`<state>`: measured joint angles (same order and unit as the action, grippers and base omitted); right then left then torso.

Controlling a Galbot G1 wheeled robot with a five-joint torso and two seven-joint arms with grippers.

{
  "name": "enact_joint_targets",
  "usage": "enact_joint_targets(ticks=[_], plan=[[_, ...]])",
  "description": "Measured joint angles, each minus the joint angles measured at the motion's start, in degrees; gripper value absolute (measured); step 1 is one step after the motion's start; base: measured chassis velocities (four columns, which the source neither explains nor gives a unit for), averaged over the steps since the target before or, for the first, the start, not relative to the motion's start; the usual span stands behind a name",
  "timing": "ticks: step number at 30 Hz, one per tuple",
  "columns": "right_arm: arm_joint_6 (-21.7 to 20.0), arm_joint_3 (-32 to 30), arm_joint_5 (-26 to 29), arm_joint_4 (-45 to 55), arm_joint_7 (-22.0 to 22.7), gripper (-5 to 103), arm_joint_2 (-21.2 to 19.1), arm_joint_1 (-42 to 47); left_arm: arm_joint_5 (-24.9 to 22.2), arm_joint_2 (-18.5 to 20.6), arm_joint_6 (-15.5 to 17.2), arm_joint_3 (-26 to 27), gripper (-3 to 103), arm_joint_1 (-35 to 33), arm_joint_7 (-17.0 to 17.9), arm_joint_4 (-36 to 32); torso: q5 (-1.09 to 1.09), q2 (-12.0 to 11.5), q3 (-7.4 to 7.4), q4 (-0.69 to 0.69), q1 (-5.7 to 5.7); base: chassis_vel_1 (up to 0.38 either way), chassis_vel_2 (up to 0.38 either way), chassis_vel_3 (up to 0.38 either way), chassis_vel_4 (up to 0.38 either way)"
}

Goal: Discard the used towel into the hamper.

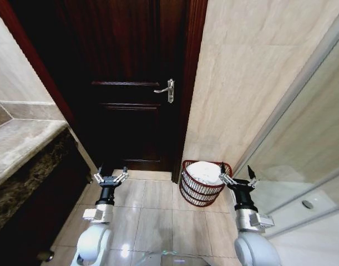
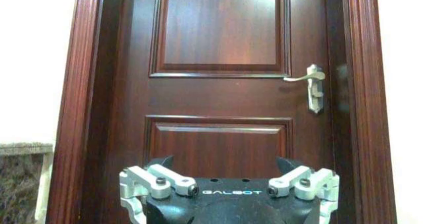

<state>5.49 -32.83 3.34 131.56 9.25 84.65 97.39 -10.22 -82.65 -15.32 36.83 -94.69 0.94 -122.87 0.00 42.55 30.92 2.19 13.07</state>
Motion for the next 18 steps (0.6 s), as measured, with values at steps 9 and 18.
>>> enact_joint_targets(ticks=[9, 18], plan=[[0.1, 0.0, 0.0, 0.0, 0.0, 100, 0.0, 0.1, 0.0, 0.7, 0.8, 0.1, 100, 0.3, 0.0, -0.9, 0.0, 1.5, 0.81, 0.0, 0.65, 0.0, 0.0, 0.0, 0.0], [0.1, 0.2, -0.3, 0.1, 0.0, 100, 0.0, 0.1, -0.1, 0.6, 1.8, 0.1, 100, 0.3, 0.1, -2.0, 0.0, 3.2, 1.81, 0.0, 1.36, 0.0, 0.0, 0.0, 0.0]])
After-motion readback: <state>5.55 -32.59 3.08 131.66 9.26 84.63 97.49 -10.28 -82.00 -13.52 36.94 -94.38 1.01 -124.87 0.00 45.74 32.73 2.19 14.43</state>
